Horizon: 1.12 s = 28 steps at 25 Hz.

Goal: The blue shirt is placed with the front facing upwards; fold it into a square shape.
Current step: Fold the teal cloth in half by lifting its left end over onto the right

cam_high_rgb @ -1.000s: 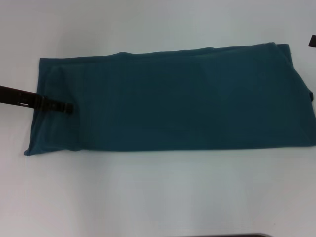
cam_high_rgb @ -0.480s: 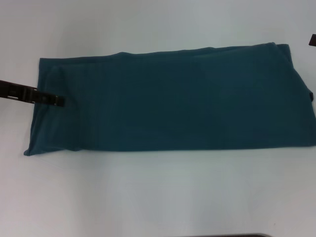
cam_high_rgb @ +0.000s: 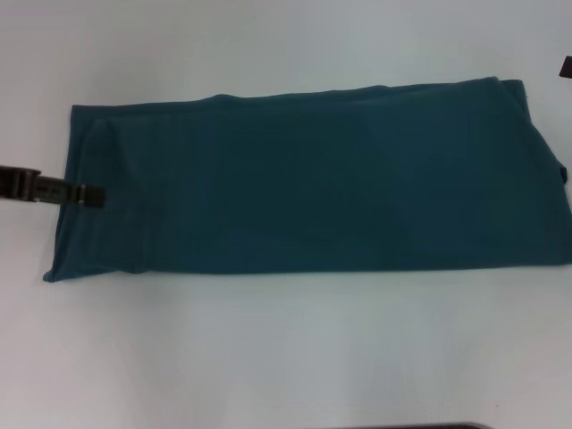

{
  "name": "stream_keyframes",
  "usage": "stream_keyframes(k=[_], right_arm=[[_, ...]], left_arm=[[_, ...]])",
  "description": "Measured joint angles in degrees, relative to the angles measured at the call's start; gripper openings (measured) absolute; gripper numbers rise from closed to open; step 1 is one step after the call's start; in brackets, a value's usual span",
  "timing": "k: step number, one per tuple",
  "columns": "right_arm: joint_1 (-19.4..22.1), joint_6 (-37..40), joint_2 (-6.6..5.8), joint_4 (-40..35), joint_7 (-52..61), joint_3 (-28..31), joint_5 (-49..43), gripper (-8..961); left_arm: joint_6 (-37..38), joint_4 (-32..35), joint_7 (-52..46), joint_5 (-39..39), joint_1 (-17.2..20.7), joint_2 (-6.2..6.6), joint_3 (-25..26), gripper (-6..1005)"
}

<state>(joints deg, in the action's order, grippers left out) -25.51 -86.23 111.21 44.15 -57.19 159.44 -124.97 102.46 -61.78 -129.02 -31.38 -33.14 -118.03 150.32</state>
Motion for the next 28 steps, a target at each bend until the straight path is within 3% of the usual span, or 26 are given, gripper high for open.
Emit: stream_keyframes(k=[4,11,18,28], right_arm=[[-0.06,-0.28,-0.09,0.17,-0.02,-0.08,0.15,761],[-0.07,-0.40,-0.13,0.02,-0.54,-0.10,0.34,761],[-0.07,-0.52,-0.13,-0.02,-0.55,-0.10,0.35,761],[-0.07,-0.61,-0.13,-0.04,-0.55,-0.09,0.35,761]], left_arm=[[4.84,0.43,-0.15,-0.01,0.89,1.35,2.96,935],[8.68,2.19,-0.59,-0.03,3.03,2.40,5.47,934],[9.38,7.95,-0.57,-0.08,4.74,3.96,5.99,934],[8.50,12.27,-0.05,0.33,6.40,5.16,5.55,935]])
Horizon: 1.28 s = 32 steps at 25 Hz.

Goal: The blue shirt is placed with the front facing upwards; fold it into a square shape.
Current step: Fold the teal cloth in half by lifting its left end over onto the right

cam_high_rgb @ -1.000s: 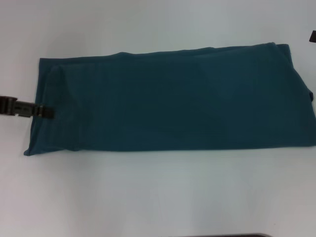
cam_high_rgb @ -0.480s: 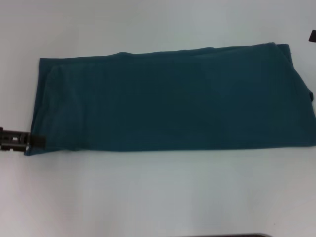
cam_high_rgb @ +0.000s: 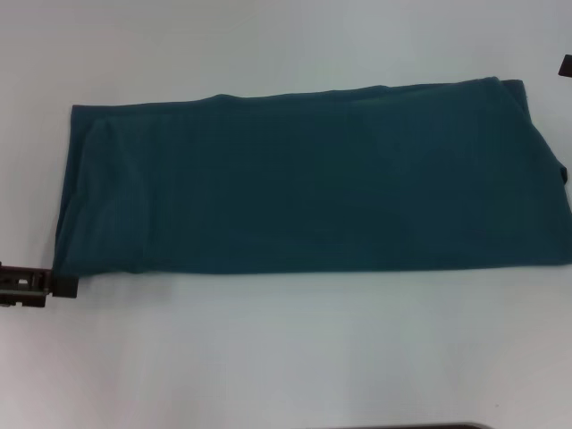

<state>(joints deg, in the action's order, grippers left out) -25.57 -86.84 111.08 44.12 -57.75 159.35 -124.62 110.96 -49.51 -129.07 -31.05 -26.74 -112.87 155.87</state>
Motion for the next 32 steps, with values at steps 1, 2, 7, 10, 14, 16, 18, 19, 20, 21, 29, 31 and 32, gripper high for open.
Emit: stream_keyframes(k=[1,2,7,10,14,16,18,19,20,21,29,31,32], right_arm=[[0.00,0.00,0.00,0.00,0.00,0.00,0.00,761],[0.00,0.00,0.00,0.00,-0.01,0.00,0.00,761],[0.00,0.00,0.00,0.03,-0.03,0.00,0.04,761],[0.00,0.00,0.00,0.06,0.00,0.01,0.06,762],[0.05,0.00,0.00,0.13,0.14,0.14,0.08,764],[0.08,0.00,0.00,0.15,0.21,0.17,0.09,764],[0.09,0.00,0.00,0.17,0.23,0.18,0.09,764],[0.09,0.00,0.00,0.18,0.23,0.21,0.09,764],[0.09,0.00,0.00,0.18,0.23,0.22,0.09,764],[0.09,0.00,0.00,0.18,0.22,0.25,0.09,764],[0.20,-0.10,0.00,0.31,0.20,0.27,0.09,764],[0.24,-0.13,-0.01,0.39,0.20,0.27,0.09,764],[0.25,-0.14,-0.04,0.44,0.20,0.27,0.09,764]], left_arm=[[-0.22,0.41,0.00,0.00,0.03,0.04,-0.04,935],[-0.83,1.02,0.01,0.07,0.04,0.07,-0.14,935],[-2.81,3.24,-0.02,0.22,-0.38,0.53,-1.41,935],[-4.45,5.46,-0.19,0.29,-0.94,1.11,-2.31,935],[-6.01,7.78,-0.41,0.32,-1.67,1.85,-3.28,935],[-6.53,8.60,-0.55,0.60,-2.18,2.05,-3.46,934],[-7.29,9.38,-0.81,1.42,-2.79,2.13,-3.50,934],[-7.71,9.75,-0.97,1.83,-3.07,2.14,-3.51,934],[-8.07,10.11,-1.10,2.24,-3.40,2.14,-3.51,934],[-8.28,10.37,-1.13,2.62,-3.61,2.14,-3.51,934],[-9.63,11.38,-1.29,4.10,-4.84,2.13,-3.57,935],[-9.89,11.53,-1.53,4.23,-5.01,2.15,-3.57,935],[-10.05,11.61,-1.74,4.40,-5.11,2.16,-3.56,935]])
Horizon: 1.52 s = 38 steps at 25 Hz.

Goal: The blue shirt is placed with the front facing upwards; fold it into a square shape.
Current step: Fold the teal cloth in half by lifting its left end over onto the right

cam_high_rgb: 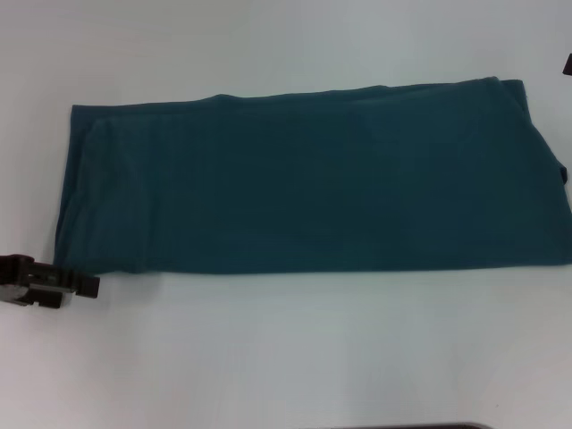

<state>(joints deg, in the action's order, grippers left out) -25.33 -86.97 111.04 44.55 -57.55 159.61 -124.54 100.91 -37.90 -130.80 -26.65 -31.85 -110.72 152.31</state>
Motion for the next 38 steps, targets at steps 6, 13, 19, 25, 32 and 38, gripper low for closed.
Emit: stream_keyframes(k=[6,13,19,25,32,38], right_arm=[[0.05,-0.29,-0.03,0.13,0.02,-0.01,0.12,764],[0.25,-0.39,-0.14,0.13,-0.02,0.05,0.17,764],[0.28,-0.52,-0.14,0.12,-0.10,0.08,0.18,764],[0.37,-0.56,-0.20,0.09,-0.18,0.08,0.18,764],[0.37,-0.57,-0.22,0.09,-0.20,0.08,0.17,764],[0.36,-0.57,-0.22,0.09,-0.19,0.08,0.29,764]], left_arm=[[-0.36,0.09,-0.86,0.24,-0.53,0.08,-0.12,934],[-0.89,0.19,-1.90,0.40,-1.13,0.26,-0.59,934],[-1.24,0.25,-2.42,1.36,-1.22,0.33,-0.61,935],[-1.55,0.36,-2.57,1.92,-1.19,0.34,-0.61,935],[-2.13,0.37,-3.04,1.95,-1.86,0.41,-0.75,934],[-3.15,0.38,-4.02,1.95,-2.19,0.46,-1.83,934]])
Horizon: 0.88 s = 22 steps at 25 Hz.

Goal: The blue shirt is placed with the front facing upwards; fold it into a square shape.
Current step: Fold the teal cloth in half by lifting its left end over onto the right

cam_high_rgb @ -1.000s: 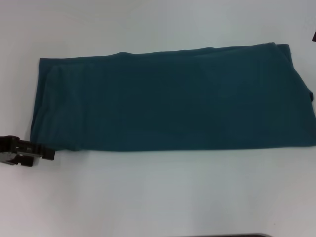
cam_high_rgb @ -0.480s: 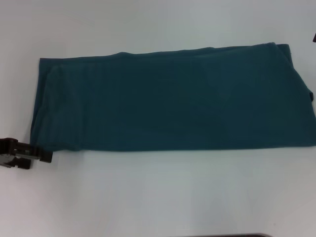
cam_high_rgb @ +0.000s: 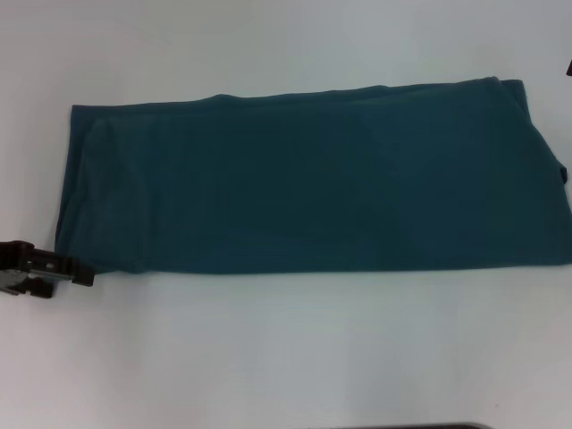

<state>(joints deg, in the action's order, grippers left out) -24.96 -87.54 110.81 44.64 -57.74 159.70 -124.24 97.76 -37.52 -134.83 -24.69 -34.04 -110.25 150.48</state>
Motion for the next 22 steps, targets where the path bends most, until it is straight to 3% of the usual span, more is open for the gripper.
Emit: stream_keyframes(k=[22], right_arm=[[0.08,0.00,-0.09,0.00,-0.09,0.00,0.51,764]], left_arm=[[-0.29,0.08,0.21,-0.51,-2.37,-0.41,-0.19,934]])
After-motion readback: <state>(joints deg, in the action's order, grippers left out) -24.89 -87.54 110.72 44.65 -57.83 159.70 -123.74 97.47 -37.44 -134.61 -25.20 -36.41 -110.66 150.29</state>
